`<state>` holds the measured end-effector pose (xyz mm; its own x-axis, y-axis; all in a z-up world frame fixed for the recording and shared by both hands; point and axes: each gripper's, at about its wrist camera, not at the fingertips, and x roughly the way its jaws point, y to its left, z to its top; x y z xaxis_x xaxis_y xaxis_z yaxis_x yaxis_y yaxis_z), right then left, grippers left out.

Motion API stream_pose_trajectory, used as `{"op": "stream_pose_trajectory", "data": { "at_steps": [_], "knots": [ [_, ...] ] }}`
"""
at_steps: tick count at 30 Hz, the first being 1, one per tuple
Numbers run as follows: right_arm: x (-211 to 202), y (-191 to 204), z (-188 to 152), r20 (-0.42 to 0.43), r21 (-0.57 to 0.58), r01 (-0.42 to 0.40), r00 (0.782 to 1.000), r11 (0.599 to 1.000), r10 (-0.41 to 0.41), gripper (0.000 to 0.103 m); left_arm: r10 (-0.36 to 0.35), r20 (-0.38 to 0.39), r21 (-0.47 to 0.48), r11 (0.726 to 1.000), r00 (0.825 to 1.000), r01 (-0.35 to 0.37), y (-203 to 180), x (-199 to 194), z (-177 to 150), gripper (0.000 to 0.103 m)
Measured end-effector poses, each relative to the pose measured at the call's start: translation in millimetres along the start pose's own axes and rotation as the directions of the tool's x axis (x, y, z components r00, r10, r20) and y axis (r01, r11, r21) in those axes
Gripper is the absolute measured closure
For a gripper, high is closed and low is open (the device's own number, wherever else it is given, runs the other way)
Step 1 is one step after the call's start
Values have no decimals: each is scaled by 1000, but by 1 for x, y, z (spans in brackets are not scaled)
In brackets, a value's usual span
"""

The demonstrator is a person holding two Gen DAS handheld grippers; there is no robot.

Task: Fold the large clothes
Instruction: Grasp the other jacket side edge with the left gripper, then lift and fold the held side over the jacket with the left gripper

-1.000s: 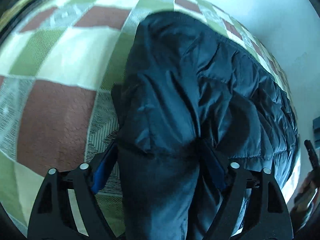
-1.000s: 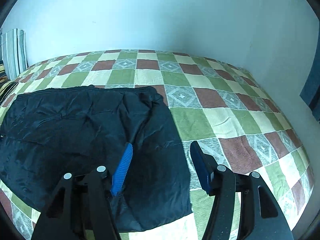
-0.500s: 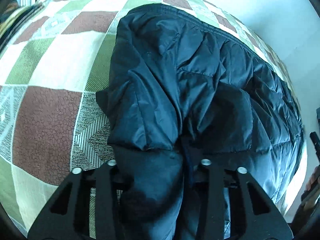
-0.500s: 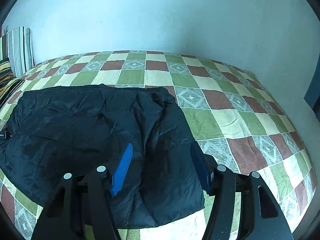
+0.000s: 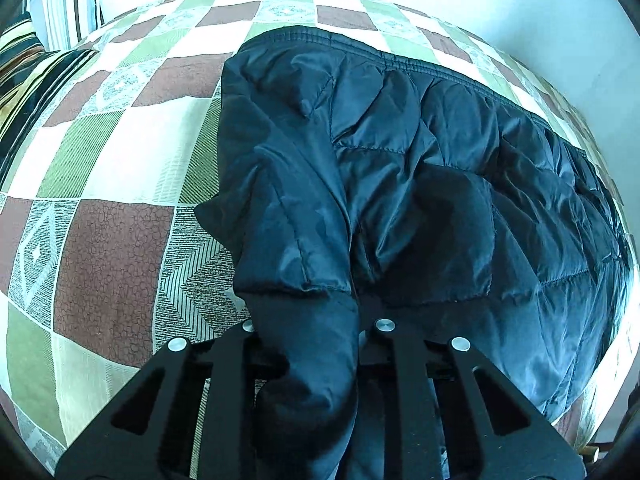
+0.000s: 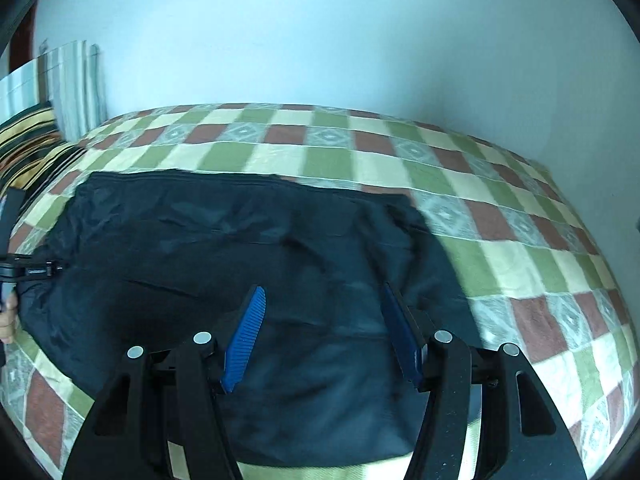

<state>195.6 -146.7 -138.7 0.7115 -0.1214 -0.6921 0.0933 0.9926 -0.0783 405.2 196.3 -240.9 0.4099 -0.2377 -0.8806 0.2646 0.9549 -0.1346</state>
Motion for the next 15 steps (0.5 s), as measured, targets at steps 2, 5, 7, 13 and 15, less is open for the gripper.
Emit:
{"op": "stream_pose_trajectory", "data": {
  "at_steps": [2, 5, 7, 13, 15],
  "knots": [
    [9, 20, 7, -8, -20, -41, 999, 999, 41, 43, 1, 1, -3, 1000, 1000, -1, 2, -3, -3, 83],
    [21, 47, 18, -14, -36, -87, 996, 996, 87, 47, 5, 4, -3, 1000, 1000, -5, 2, -4, -4, 83],
    [29, 61, 25, -29, -44, -104, 994, 994, 103, 56, 6, 5, -4, 1000, 1000, -6, 2, -4, -3, 83],
    [58, 80, 22, -92, -14, -156, 984, 988, 154, 57, 5, 11, -7, 1000, 1000, -5, 1, -3, -3, 83],
    [72, 87, 18, -119, -14, -169, 979, 986, 166, 57, 6, 14, -8, 1000, 1000, -6, 1, -3, -3, 83]
  ]
}}
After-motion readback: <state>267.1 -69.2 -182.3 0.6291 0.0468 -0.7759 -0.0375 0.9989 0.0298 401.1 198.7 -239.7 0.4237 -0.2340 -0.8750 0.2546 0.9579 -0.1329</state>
